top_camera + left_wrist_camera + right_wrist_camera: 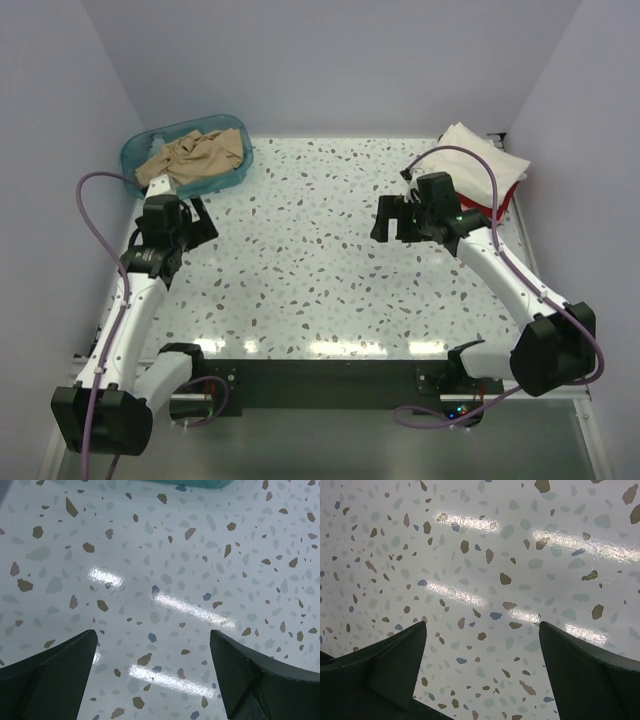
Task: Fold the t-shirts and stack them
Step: Grab the tshirt from the pile
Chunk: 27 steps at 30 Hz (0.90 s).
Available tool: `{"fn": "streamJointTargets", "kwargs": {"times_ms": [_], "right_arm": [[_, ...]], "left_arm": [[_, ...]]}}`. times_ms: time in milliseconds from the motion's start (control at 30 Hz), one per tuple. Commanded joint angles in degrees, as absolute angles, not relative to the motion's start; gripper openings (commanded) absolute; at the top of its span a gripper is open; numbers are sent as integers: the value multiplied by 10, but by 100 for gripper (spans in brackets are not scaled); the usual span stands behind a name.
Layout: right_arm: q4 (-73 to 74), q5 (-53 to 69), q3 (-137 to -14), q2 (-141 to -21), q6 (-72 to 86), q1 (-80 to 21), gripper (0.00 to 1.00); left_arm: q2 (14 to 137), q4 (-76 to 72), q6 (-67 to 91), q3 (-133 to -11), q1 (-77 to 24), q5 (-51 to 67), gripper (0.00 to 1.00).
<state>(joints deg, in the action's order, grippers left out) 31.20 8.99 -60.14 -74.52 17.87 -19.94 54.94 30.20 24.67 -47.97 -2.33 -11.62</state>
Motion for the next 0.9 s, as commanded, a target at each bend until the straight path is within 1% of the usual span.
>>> {"fn": "streamJointTargets", "kwargs": {"times_ms": [0, 100, 233, 367, 467, 567, 800, 867], "right_arm": [[295, 105, -598, -729, 167, -203, 97], [299, 103, -600, -727, 163, -203, 97], [302, 97, -607, -730, 163, -202, 97], [317, 88, -627, -743, 164, -203, 98], [339, 84, -650, -758, 156, -202, 98], [336, 79, -659, -757, 176, -201, 98], [336, 91, -688, -783, 236, -201, 98], [344, 75, -704, -789, 244, -201, 98]], "left_arm": [[555, 345, 282, -496, -24, -141, 100], [556, 323, 264, -496, -24, -99, 100], [572, 284, 254, -503, -23, -91, 100], [641, 217, 209, -545, -23, -41, 100], [731, 204, 184, -612, -22, -43, 100], [853, 207, 161, -727, -18, -54, 100], [1055, 217, 134, -926, 0, -39, 100], [1118, 222, 129, -991, 18, -44, 100]]}}
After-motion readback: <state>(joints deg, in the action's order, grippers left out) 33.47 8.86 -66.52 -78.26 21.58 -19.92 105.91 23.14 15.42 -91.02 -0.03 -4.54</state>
